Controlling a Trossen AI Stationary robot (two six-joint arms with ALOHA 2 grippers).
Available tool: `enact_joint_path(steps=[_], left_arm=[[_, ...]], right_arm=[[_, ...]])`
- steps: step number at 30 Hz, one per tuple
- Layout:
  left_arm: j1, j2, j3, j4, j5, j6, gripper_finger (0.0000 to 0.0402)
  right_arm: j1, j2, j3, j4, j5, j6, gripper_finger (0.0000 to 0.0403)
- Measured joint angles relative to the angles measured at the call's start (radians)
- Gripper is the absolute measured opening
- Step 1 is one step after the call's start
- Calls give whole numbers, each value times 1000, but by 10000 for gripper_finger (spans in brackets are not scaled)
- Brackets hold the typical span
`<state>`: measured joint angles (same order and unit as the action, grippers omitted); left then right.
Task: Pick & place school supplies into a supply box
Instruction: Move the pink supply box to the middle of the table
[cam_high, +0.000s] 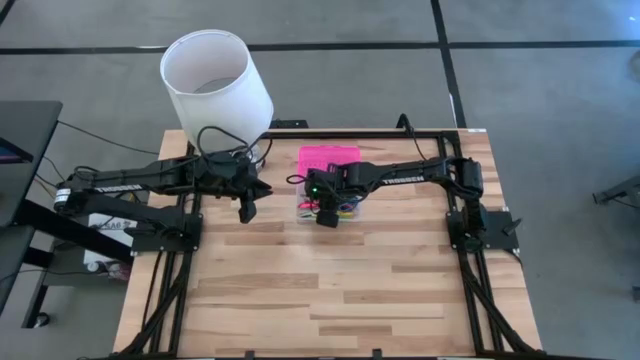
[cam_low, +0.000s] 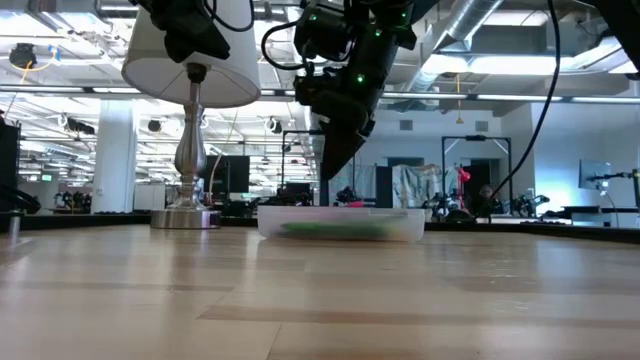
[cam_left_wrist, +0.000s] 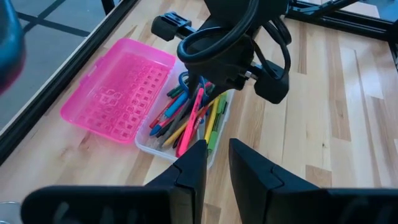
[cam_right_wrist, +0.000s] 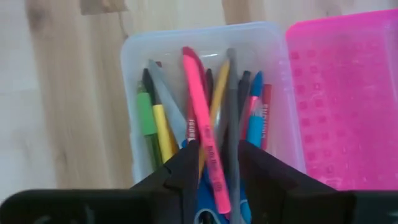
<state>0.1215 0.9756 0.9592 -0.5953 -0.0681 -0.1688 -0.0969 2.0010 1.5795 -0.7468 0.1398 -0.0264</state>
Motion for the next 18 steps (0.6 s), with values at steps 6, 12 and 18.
enact_joint_path(steps=[6,12,18], left_arm=[[0,0,0,0,0,1,61],[0,0,0,-2,0,2,61],[0,0,0,-20,0,2,61]], right_arm=[[13,1,0,1,-88,0,102],[15,22,2,19,-89,4,87],[-26,51,5,50,-91,65,81]])
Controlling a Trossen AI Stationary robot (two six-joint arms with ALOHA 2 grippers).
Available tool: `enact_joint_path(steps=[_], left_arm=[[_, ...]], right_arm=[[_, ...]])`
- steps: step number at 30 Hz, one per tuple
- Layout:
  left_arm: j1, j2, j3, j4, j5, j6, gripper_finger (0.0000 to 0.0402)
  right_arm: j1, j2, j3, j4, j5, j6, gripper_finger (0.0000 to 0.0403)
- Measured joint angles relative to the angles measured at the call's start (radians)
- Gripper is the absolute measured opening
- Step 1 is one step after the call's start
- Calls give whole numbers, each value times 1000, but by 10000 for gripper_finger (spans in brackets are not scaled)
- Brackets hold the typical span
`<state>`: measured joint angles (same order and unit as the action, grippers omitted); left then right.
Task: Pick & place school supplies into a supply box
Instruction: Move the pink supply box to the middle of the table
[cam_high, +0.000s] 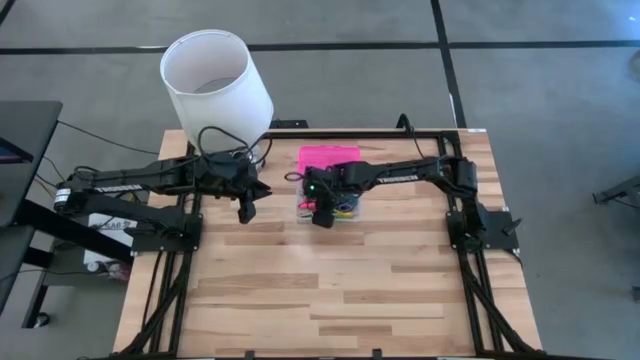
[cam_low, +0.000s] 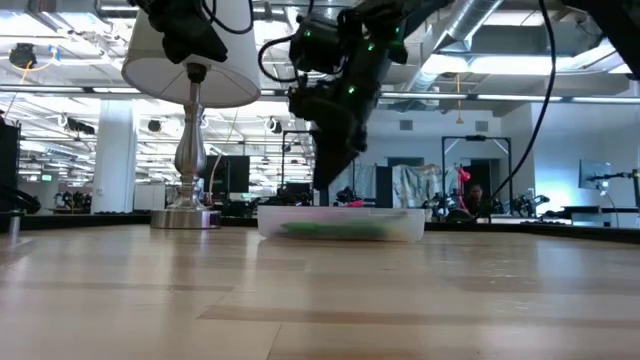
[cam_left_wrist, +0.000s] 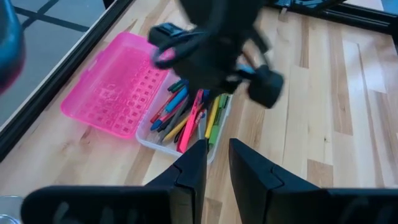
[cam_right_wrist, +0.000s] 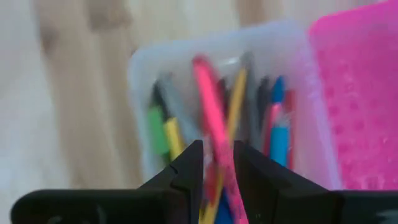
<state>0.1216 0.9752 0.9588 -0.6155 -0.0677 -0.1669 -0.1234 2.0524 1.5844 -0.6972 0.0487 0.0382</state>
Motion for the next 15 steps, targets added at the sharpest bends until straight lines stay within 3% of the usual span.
enact_joint_path(steps=[15], left_arm=[[0,0,0,-9,0,-7,61]], right_arm=[[-82,37,-4,-13,-24,311,81]])
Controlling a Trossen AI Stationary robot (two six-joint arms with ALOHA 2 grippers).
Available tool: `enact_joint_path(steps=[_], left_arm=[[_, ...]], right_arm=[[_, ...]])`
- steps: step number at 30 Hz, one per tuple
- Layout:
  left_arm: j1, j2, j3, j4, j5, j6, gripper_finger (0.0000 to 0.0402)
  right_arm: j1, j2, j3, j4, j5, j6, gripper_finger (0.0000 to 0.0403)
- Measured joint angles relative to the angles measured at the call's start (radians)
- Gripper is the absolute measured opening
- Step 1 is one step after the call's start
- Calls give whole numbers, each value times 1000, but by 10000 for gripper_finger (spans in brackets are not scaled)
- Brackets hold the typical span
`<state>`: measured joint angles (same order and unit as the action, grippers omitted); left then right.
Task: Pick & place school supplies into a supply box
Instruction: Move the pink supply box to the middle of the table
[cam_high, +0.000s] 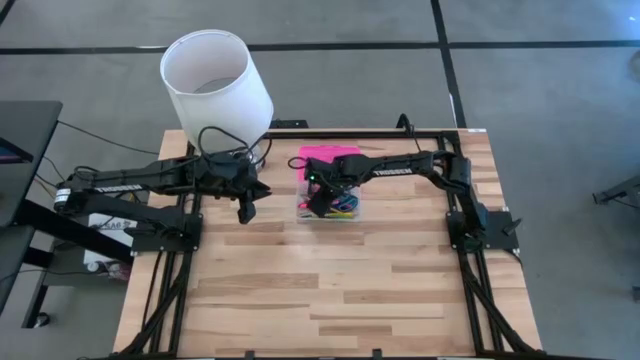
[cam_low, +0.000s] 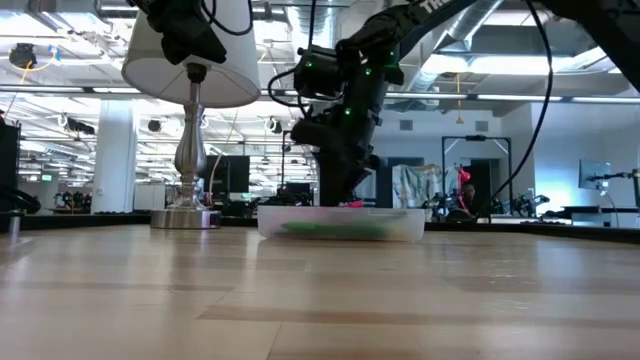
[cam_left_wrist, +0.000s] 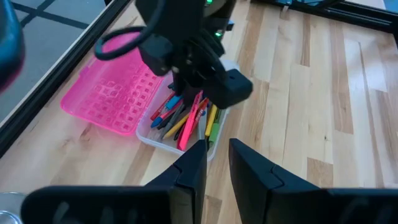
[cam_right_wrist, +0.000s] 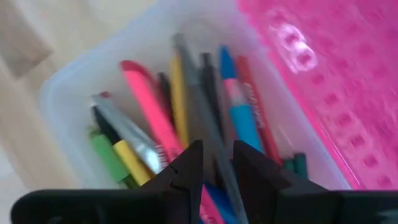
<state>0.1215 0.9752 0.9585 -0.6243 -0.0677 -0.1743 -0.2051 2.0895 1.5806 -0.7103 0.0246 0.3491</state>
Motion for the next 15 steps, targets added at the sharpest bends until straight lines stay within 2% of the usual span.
enact_joint_path(steps=[8,15], left_arm=[[0,0,0,1,0,-1,61],[0,0,0,2,-7,1,61]], right_arm=[[-24,14,-1,-62,2,174,81],[-5,14,0,-65,2,183,82]])
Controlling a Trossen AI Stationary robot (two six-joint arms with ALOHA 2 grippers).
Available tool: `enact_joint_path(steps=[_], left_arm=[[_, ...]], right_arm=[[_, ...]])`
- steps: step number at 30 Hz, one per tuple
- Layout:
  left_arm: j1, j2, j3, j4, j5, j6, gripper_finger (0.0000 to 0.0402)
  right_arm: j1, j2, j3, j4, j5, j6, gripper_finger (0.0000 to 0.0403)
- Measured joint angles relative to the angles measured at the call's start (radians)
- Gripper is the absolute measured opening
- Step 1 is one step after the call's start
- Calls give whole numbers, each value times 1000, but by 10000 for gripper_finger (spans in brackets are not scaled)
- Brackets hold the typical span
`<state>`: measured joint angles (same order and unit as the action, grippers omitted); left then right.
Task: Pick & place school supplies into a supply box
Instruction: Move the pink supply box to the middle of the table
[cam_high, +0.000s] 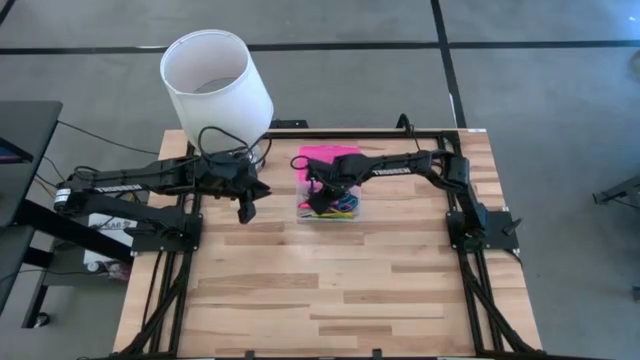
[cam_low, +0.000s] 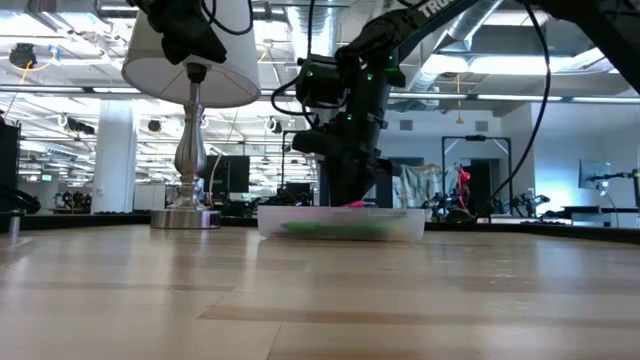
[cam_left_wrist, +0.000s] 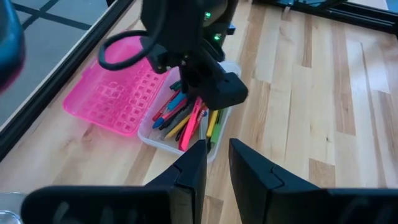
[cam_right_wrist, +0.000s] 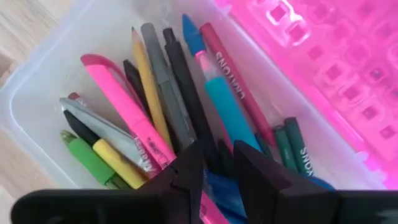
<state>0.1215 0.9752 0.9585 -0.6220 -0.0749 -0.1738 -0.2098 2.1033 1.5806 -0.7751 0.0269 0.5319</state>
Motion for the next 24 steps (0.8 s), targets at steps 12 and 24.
enact_joint_path(steps=[12,24], left_arm=[[0,0,0,0,-12,1,61],[0,0,0,0,-12,14,61]], right_arm=[[52,0,0,-3,0,30,82],[134,-1,0,-38,-3,95,82]])
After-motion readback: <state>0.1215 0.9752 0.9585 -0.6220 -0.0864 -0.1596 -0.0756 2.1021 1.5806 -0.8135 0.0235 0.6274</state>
